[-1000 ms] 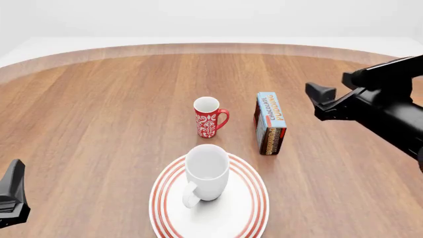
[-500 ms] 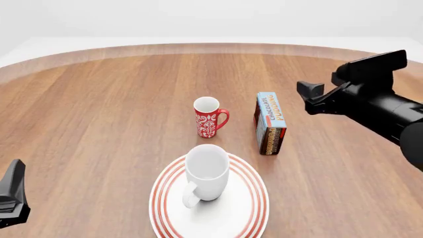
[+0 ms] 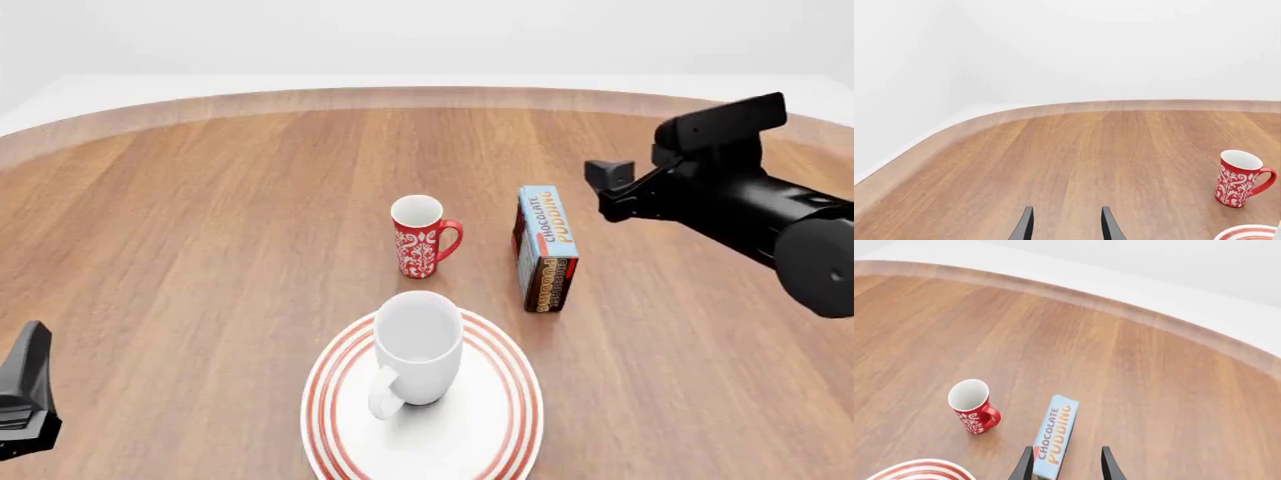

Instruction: Pick up the white mug and put it on the plate, and put the chocolate pudding to the right of the plate.

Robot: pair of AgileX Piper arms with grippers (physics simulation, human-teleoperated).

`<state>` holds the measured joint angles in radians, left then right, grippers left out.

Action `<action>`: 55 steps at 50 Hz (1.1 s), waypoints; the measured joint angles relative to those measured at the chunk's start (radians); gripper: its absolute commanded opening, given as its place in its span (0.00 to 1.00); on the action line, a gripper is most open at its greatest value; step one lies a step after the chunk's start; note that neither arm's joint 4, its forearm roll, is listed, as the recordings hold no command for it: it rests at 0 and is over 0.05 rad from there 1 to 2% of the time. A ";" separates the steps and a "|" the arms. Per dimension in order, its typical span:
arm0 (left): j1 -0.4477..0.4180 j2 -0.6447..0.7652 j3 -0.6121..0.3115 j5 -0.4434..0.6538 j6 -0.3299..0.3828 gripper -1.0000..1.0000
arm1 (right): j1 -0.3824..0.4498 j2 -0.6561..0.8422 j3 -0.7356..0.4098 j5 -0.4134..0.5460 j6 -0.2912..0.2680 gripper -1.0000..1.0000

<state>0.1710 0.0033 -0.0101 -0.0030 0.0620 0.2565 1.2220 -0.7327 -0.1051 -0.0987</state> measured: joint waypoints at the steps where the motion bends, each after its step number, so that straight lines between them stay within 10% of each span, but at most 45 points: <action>1: 0.000 0.000 0.000 0.000 0.000 1.00 | 0.000 0.004 -0.003 0.000 0.000 1.00; 55: 0.000 0.000 0.000 0.000 -0.003 1.00 | 0.019 0.196 -0.143 0.037 0.062 1.00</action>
<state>0.1709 0.0030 -0.0099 -0.0033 0.0590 0.2757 1.4177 -0.8761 -0.0678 -0.0362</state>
